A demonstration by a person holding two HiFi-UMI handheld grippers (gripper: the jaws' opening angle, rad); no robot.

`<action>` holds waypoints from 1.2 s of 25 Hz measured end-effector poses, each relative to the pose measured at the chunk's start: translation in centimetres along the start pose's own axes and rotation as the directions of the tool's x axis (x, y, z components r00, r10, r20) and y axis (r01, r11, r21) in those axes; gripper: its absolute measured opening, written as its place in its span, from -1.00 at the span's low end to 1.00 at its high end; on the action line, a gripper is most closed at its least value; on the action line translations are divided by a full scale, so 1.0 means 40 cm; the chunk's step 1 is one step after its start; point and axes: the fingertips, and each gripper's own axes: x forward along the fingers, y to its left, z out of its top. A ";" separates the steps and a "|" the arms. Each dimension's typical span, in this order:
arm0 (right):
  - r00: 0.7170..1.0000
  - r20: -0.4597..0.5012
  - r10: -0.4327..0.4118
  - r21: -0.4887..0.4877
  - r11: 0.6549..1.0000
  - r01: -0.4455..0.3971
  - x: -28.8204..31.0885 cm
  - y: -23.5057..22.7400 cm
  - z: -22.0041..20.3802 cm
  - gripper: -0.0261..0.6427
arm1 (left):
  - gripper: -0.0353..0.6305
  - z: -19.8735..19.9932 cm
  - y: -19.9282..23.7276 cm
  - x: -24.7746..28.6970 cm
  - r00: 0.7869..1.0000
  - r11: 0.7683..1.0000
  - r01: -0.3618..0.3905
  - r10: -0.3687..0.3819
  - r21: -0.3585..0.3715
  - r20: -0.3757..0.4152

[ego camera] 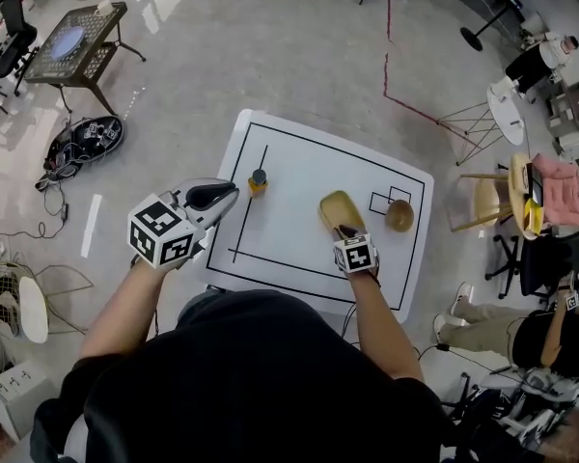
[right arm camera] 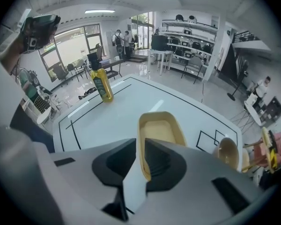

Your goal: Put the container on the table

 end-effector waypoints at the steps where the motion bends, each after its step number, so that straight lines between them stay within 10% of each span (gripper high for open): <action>1: 1.000 0.008 -0.008 0.006 1.000 0.008 -0.011 0.000 0.005 -0.74 | -0.77 0.002 -0.001 -0.003 1.000 1.000 0.005 -0.005 0.003 0.002; 30: 0.938 0.288 -0.191 0.181 0.973 0.142 -0.413 0.031 0.092 -0.78 | -0.77 0.049 -0.134 0.024 0.978 0.970 0.209 -0.208 0.123 -0.022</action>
